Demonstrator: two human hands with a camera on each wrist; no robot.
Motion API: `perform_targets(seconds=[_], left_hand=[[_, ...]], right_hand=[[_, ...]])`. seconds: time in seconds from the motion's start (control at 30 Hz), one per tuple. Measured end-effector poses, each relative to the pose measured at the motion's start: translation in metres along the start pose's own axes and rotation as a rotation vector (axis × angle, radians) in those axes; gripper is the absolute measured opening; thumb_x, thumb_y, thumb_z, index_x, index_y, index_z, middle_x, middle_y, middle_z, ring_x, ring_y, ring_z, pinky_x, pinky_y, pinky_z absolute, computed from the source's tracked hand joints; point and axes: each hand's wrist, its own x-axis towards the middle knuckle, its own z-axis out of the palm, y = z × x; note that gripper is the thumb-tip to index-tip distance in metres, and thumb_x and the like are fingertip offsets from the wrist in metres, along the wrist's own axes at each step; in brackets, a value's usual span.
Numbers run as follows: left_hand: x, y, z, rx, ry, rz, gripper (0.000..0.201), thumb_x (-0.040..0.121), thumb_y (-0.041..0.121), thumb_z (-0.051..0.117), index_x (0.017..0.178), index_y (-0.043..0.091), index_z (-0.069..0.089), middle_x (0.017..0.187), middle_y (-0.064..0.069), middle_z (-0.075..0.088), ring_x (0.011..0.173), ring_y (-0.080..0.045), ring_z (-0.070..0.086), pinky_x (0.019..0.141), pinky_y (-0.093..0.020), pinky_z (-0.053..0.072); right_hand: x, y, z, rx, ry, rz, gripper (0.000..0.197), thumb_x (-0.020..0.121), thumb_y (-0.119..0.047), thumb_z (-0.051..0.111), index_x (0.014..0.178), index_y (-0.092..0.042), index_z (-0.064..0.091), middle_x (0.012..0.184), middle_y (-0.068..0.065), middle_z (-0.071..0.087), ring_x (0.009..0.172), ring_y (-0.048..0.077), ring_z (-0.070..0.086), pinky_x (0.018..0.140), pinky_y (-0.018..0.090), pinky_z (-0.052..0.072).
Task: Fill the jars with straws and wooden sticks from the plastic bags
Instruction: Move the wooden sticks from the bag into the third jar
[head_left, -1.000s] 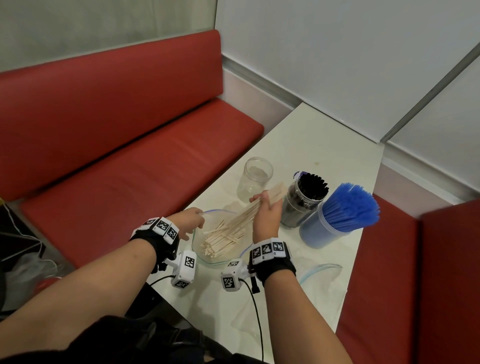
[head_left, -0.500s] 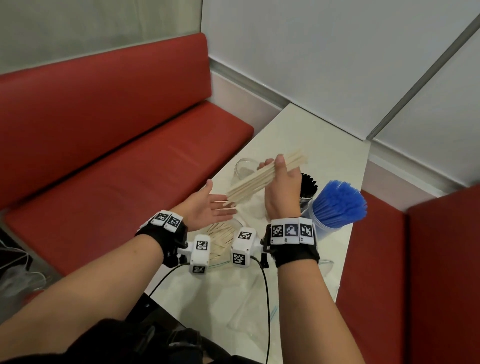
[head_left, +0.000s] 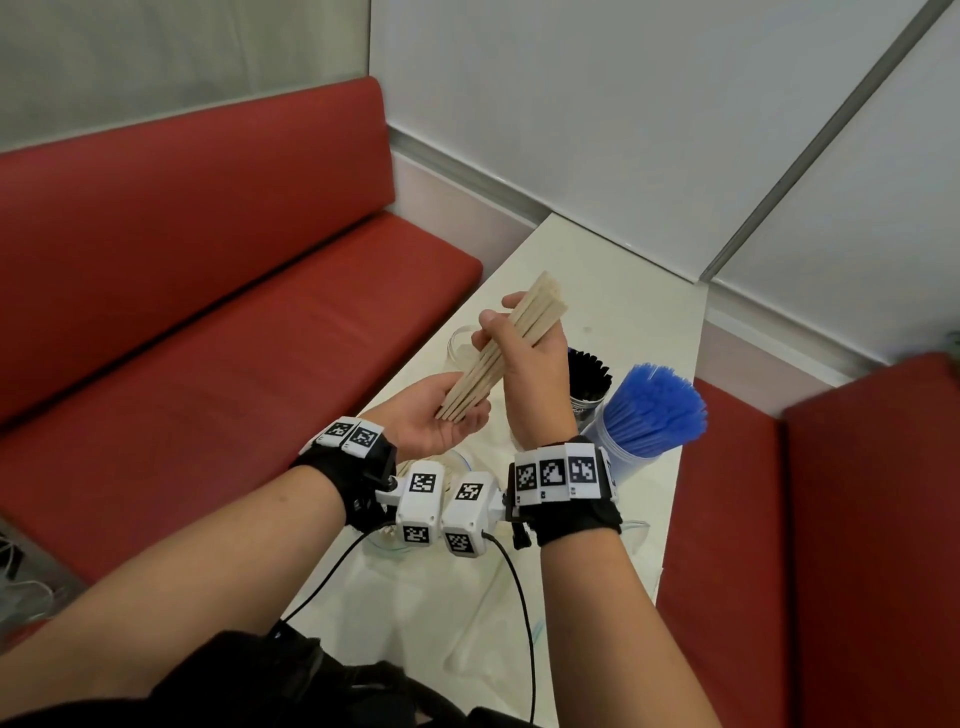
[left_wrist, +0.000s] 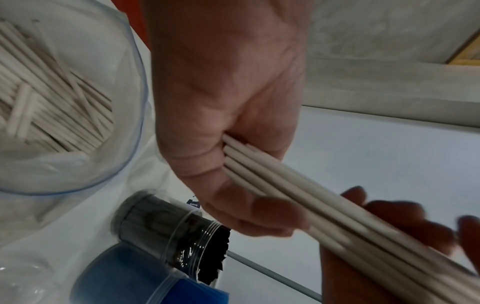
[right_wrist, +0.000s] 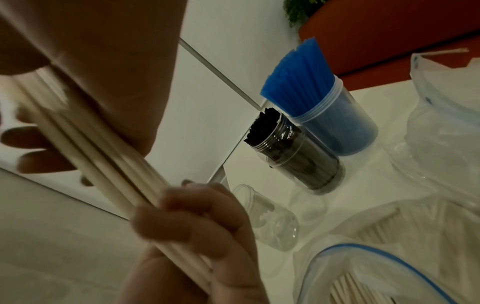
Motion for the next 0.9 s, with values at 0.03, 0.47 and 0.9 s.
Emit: perform_targets(seconds=[0.03, 0.47, 0.9], left_hand=[[0.001, 0.002, -0.001, 0.014, 0.003, -0.049, 0.018, 0.088, 0.020, 0.060, 0.084, 0.003, 0.064, 0.075, -0.008, 0.052, 0.056, -0.013, 0.059, 0.043, -0.019, 0.053], [0.016, 0.003, 0.000, 0.048, 0.086, -0.114, 0.020, 0.086, 0.016, 0.067, 0.072, 0.001, 0.068, 0.075, -0.013, 0.067, 0.068, -0.024, 0.072, 0.052, -0.030, 0.059], [0.026, 0.009, -0.010, 0.233, 0.397, 0.211, 0.024, 0.091, 0.019, 0.051, 0.069, 0.018, 0.045, 0.048, 0.003, 0.043, 0.033, -0.006, 0.032, 0.027, -0.014, 0.016]], right_hand=[[0.001, -0.001, -0.001, 0.015, -0.022, 0.008, 0.015, 0.091, -0.009, 0.069, 0.099, -0.016, 0.059, 0.075, 0.007, 0.059, 0.072, 0.021, 0.061, 0.068, 0.032, 0.054], [0.014, -0.004, -0.009, -0.111, -0.142, 0.041, 0.018, 0.087, -0.031, 0.076, 0.075, -0.023, 0.066, 0.065, 0.004, 0.062, 0.070, 0.021, 0.058, 0.074, 0.038, 0.048], [0.028, -0.002, -0.025, -0.302, -0.221, 0.284, 0.017, 0.088, -0.031, 0.076, 0.079, -0.022, 0.064, 0.081, 0.003, 0.067, 0.082, 0.020, 0.069, 0.083, 0.044, 0.060]])
